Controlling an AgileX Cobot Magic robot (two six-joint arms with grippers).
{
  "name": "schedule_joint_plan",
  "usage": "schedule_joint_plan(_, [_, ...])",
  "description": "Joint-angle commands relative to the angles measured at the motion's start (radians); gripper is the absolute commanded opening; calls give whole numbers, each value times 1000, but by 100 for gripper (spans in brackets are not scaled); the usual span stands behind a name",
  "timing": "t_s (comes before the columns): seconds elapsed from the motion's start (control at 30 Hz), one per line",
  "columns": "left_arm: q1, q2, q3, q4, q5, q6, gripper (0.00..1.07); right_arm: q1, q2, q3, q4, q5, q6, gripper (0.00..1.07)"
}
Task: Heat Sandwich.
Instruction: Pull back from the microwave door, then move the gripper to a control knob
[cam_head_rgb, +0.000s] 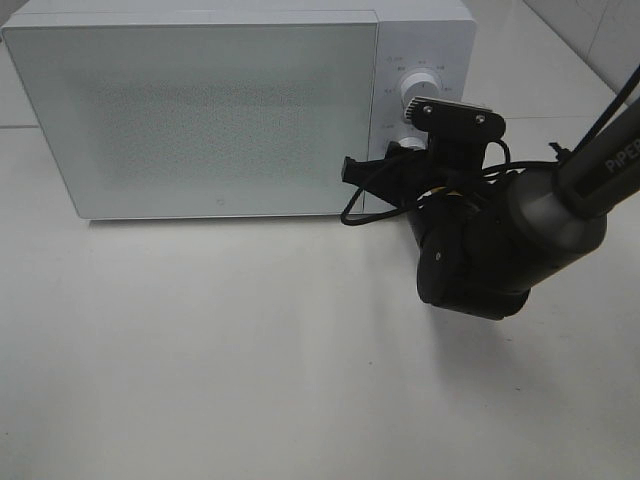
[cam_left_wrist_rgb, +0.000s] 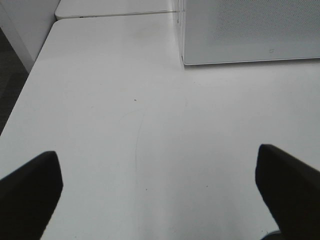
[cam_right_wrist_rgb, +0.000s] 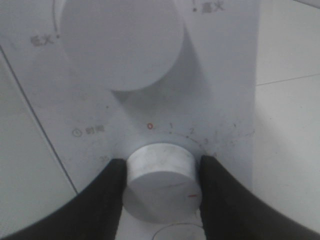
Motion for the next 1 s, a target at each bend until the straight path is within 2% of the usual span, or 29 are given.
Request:
schedule_joint_plan(0.03, [3, -23, 2, -7, -8, -1, 98, -1, -10, -25, -93, -90, 208, 2])
schedule_joint_plan(0.4, [3, -23, 2, -7, -8, -1, 98, -1, -10, -25, -117, -144, 643, 0])
schedule_joint_plan(0.63, [3, -23, 2, -7, -8, -1, 98, -1, -10, -25, -121, -171, 1024, 1])
schedule_joint_plan(1.0, [3, -23, 2, -7, -8, -1, 98, -1, -10, -25, -87, -192, 1360, 1])
